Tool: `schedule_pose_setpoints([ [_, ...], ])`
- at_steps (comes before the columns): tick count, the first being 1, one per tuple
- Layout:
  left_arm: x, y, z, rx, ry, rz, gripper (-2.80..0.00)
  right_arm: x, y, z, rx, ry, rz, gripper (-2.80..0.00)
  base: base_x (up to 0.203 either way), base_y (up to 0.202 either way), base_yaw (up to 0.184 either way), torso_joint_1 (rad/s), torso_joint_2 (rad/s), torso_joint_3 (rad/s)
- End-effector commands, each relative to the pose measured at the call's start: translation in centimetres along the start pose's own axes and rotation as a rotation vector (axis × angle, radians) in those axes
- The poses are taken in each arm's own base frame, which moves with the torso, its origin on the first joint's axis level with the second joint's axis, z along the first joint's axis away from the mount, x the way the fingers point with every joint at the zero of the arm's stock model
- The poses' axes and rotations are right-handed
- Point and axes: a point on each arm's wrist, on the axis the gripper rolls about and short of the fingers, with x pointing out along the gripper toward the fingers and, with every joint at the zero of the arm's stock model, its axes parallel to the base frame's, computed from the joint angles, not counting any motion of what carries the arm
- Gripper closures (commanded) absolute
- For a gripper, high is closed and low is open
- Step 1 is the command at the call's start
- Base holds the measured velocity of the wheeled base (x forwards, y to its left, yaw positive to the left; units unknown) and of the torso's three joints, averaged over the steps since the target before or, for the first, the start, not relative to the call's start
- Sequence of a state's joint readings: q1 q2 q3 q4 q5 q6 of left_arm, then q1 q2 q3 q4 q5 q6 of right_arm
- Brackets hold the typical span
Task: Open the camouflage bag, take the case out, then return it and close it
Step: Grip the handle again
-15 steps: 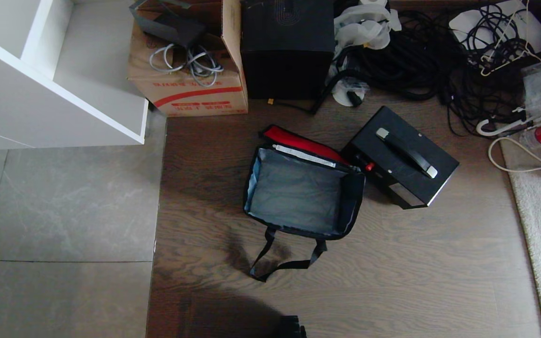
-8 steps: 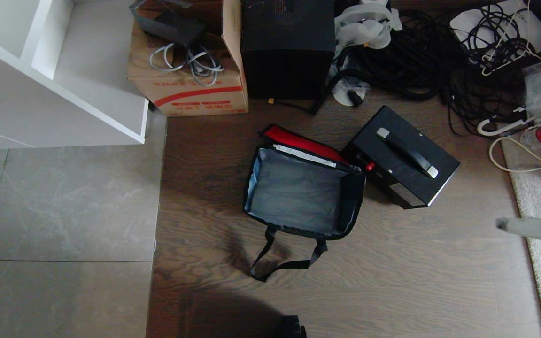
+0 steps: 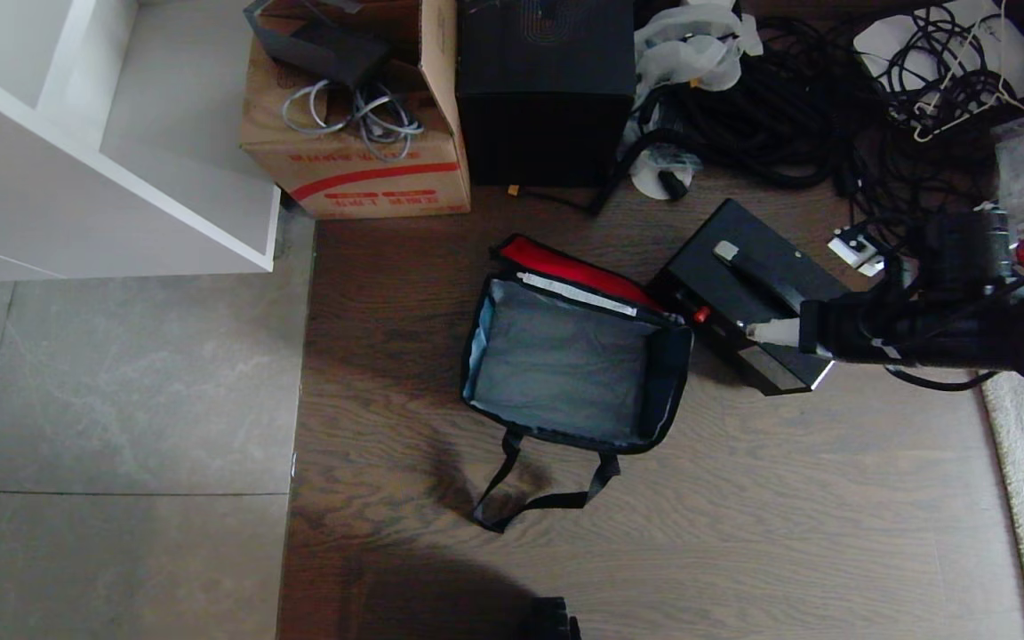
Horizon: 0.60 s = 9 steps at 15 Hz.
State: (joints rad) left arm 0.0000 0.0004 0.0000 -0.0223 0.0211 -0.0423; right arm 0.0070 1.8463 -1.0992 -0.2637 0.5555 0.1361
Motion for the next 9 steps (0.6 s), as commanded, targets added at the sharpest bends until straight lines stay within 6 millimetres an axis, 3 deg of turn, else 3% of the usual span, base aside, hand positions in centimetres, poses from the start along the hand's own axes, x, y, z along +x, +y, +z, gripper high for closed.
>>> schedule_pose_setpoints([
  [1,0.1,0.0,-0.2,0.0,0.007,0.001,0.0,3.5,-1.9,0.3,-0.017,0.01,0.005,-2.8,0.0,0.0,0.0,0.0,0.0,0.0],
  [6,0.1,0.0,-0.2,0.0,0.008,0.001,0.0,3.7,-1.9,2.4,-0.37,-0.046,-0.033,-2.8,0.0,0.0,0.0,0.0,0.0,0.0],
  [9,0.1,0.0,-0.3,0.0,0.008,0.001,0.0,3.5,-2.9,2.5,-0.562,-0.005,-0.389,-2.8,0.0,0.0,0.0,0.0,0.0,0.0],
])
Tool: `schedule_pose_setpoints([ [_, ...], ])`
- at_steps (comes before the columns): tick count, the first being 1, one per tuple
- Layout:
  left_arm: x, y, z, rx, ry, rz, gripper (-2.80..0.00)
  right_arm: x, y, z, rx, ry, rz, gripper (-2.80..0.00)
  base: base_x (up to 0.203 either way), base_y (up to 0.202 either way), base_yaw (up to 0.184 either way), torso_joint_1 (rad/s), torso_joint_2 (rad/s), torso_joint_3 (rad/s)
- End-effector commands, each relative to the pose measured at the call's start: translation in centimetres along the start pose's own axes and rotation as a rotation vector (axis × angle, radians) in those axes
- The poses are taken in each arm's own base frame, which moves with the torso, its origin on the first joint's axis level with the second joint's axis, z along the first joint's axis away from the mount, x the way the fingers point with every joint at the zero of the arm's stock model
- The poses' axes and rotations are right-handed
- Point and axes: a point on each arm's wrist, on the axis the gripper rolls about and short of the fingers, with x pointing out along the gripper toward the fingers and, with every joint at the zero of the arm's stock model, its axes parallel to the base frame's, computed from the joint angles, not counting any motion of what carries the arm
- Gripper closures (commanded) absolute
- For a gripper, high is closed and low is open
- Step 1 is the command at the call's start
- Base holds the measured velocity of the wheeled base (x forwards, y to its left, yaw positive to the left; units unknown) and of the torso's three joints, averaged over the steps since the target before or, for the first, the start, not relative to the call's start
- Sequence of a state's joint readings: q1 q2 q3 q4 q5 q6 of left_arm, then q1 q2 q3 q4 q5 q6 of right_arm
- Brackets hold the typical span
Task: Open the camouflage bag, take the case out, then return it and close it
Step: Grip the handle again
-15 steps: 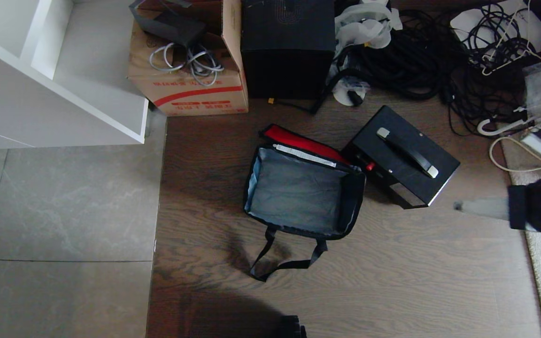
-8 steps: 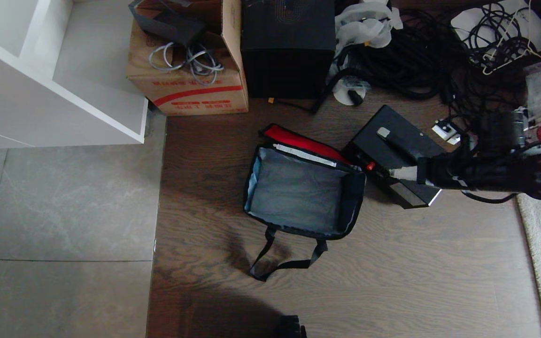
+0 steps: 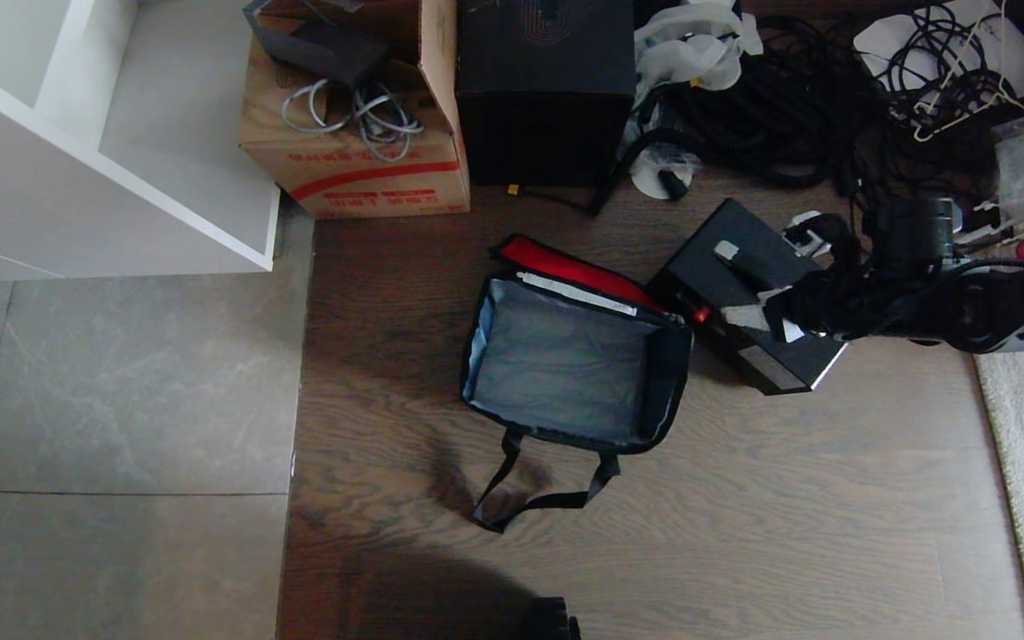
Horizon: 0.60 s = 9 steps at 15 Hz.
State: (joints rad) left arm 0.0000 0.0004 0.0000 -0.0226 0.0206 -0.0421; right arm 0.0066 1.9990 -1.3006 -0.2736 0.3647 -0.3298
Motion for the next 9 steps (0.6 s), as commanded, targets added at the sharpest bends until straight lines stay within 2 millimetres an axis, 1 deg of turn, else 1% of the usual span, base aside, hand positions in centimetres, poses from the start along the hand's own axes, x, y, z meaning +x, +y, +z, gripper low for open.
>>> schedule_pose_setpoints([
  [1,0.1,0.0,-0.2,-0.001,0.007,0.001,0.0,0.1,-0.5,-0.5,-0.13,0.125,-0.301,-2.8,0.0,0.0,0.0,0.0,0.0,0.0],
  [2,0.1,0.0,-0.3,-0.001,0.008,0.001,0.0,0.7,0.2,-0.9,-0.171,0.165,-0.37,-2.8,0.0,0.0,0.0,0.0,0.0,0.0],
  [3,0.1,0.0,-0.3,-0.001,0.008,0.001,0.0,1.6,1.0,-1.1,-0.197,0.168,-0.411,-2.8,0.0,0.0,0.0,0.0,0.0,0.0],
  [6,0.1,0.0,-0.2,-0.001,0.007,0.001,0.0,3.4,1.8,0.0,-0.23,0.04,-0.569,-2.8,0.0,0.0,0.0,0.0,0.0,0.0],
  [9,0.1,0.0,-0.2,-0.001,0.007,0.001,0.0,3.8,1.7,0.6,-0.358,0.031,-0.741,-2.8,0.0,0.0,0.0,0.0,0.0,0.0],
])
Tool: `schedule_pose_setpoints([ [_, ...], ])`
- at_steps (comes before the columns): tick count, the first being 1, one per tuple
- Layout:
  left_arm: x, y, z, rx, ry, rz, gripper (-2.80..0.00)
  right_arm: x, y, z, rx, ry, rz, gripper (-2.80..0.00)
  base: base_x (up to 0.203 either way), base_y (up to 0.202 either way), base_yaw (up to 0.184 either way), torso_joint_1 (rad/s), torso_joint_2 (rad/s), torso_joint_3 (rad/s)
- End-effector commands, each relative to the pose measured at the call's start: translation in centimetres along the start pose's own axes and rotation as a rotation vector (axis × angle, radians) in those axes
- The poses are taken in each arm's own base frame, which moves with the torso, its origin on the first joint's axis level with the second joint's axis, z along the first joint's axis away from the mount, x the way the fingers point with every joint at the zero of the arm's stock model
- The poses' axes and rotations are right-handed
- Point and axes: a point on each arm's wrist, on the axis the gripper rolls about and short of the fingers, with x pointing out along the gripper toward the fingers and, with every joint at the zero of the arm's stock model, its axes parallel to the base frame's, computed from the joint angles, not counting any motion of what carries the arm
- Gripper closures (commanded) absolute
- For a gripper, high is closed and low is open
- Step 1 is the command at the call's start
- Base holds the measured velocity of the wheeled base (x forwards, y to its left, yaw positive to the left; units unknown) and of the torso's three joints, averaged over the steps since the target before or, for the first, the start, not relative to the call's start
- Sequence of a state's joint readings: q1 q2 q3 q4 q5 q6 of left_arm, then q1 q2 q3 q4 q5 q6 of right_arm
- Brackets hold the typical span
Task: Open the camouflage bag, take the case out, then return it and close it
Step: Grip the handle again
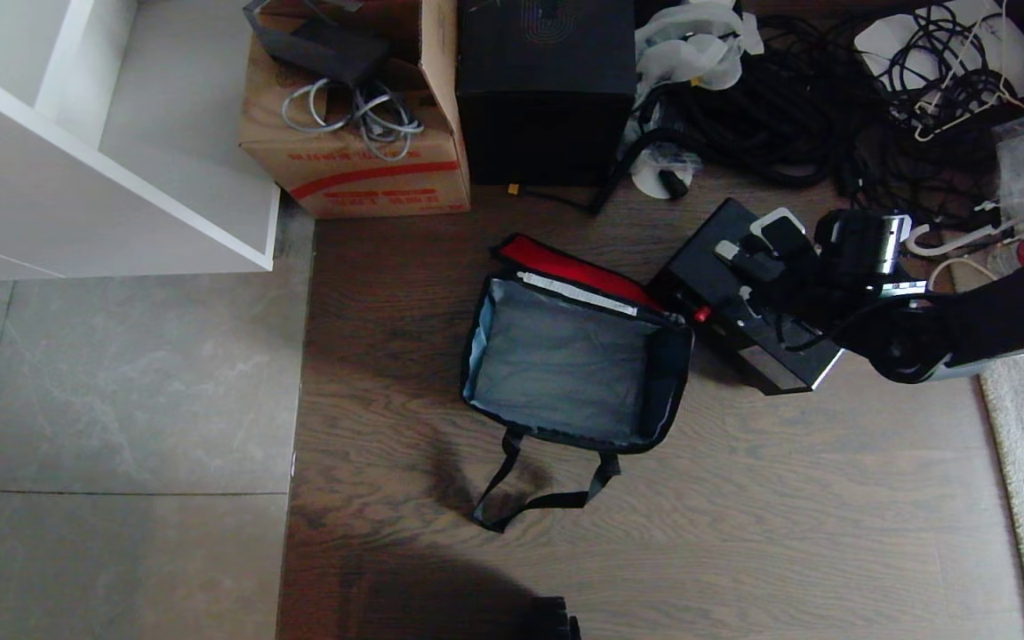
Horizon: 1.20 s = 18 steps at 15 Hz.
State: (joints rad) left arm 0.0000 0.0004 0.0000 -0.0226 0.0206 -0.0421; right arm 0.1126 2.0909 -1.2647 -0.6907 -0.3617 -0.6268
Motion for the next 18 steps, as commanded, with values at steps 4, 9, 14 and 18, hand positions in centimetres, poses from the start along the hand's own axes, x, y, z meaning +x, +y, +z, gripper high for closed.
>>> schedule_pose_setpoints([
  [4,0.1,0.0,-0.3,-0.001,0.008,0.001,0.0,0.8,1.0,-0.9,-0.131,-0.017,-0.116,-2.8,0.0,0.0,0.0,0.0,0.0,0.0],
  [9,0.1,0.0,-0.2,-0.001,0.007,0.001,0.0,0.3,1.8,-0.7,-0.158,-0.054,-0.137,-2.8,0.0,0.0,0.0,0.0,0.0,0.0],
  [14,0.1,0.0,-0.2,-0.001,0.007,0.001,0.0,-0.1,1.9,-1.0,-0.179,-0.044,-0.129,-2.8,0.0,0.0,0.0,0.0,0.0,0.0],
  [18,0.1,0.0,-0.2,-0.001,0.007,0.001,0.0,0.0,1.8,-0.8,-0.193,-0.052,-0.141,-2.8,0.0,0.0,0.0,0.0,0.0,0.0],
])
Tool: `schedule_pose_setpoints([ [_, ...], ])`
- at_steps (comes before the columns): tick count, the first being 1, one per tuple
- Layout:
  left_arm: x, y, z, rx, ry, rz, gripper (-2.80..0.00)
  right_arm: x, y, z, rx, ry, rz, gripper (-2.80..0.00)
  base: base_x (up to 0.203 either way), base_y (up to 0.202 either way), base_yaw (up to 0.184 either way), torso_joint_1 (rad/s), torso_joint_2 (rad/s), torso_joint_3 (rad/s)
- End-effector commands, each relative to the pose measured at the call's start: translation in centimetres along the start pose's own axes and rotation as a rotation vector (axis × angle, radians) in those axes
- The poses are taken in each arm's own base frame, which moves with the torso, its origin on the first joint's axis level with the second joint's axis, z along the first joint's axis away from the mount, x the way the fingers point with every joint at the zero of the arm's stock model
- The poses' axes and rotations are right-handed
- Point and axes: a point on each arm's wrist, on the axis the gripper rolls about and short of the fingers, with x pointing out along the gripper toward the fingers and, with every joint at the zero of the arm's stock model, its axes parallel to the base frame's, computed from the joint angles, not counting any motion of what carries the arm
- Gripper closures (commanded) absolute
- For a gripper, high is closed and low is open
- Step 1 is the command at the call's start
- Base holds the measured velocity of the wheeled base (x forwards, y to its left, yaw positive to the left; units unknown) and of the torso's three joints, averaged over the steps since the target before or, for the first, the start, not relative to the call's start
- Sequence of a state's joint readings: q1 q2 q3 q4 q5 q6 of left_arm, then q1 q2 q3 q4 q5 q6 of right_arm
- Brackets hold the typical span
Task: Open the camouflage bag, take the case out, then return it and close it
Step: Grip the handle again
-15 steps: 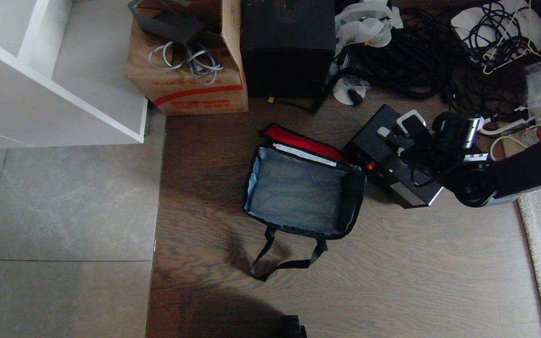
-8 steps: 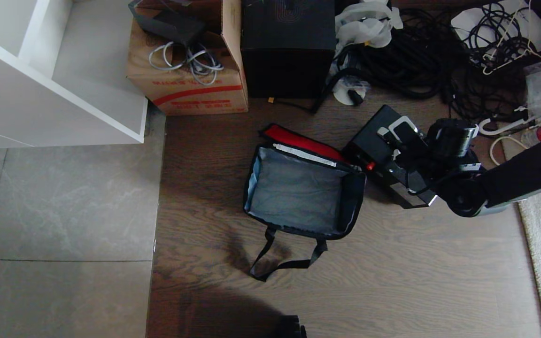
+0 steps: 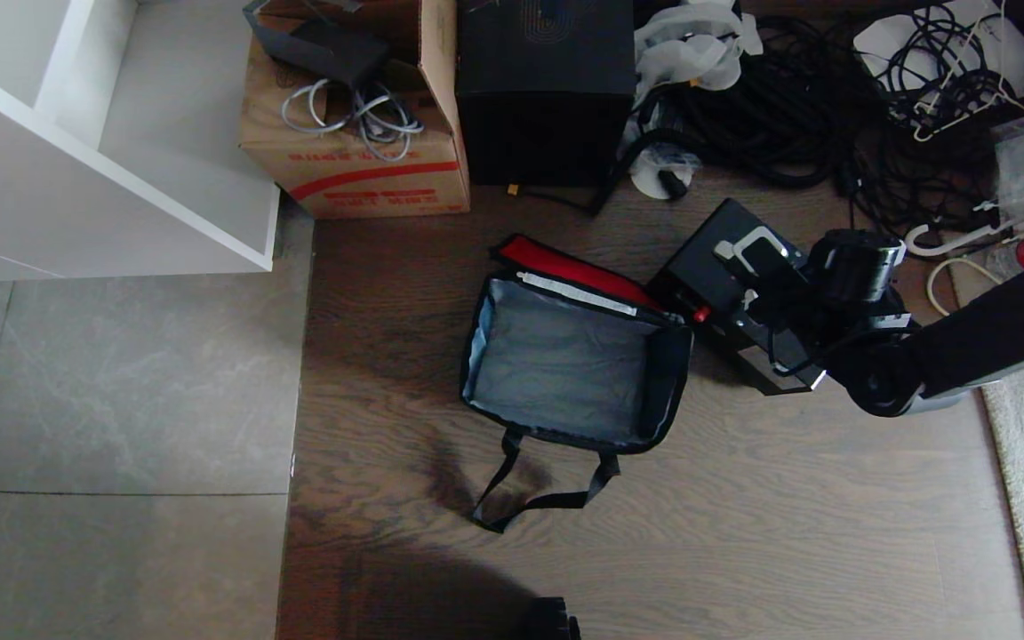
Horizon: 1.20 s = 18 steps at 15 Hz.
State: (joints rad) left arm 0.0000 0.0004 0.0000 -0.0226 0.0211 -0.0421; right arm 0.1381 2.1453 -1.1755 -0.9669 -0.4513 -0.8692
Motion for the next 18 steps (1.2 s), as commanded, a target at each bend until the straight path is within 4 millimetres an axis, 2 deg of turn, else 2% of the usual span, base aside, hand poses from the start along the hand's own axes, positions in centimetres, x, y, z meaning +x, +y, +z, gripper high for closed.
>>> schedule_pose_setpoints([
  [1,0.1,0.0,-0.3,-0.001,0.008,0.001,0.0,0.0,-0.2,0.2,-0.008,-0.008,-0.014,-2.8,0.0,0.0,0.0,0.0,0.0,0.0],
  [9,0.1,0.0,-0.2,-0.001,0.007,0.001,0.0,0.5,-0.3,-0.2,-0.02,-0.008,-0.033,-2.8,0.0,0.0,0.0,0.0,0.0,0.0],
  [14,0.1,0.0,-0.2,-0.001,0.007,0.001,0.0,1.1,0.8,-0.9,-0.029,-0.007,-0.038,-2.8,0.0,0.0,0.0,0.0,0.0,0.0],
  [18,0.1,0.0,-0.2,-0.001,0.007,0.001,0.0,2.7,0.6,-1.2,-0.054,-0.051,-0.135,-2.8,0.0,0.0,0.0,0.0,0.0,0.0],
])
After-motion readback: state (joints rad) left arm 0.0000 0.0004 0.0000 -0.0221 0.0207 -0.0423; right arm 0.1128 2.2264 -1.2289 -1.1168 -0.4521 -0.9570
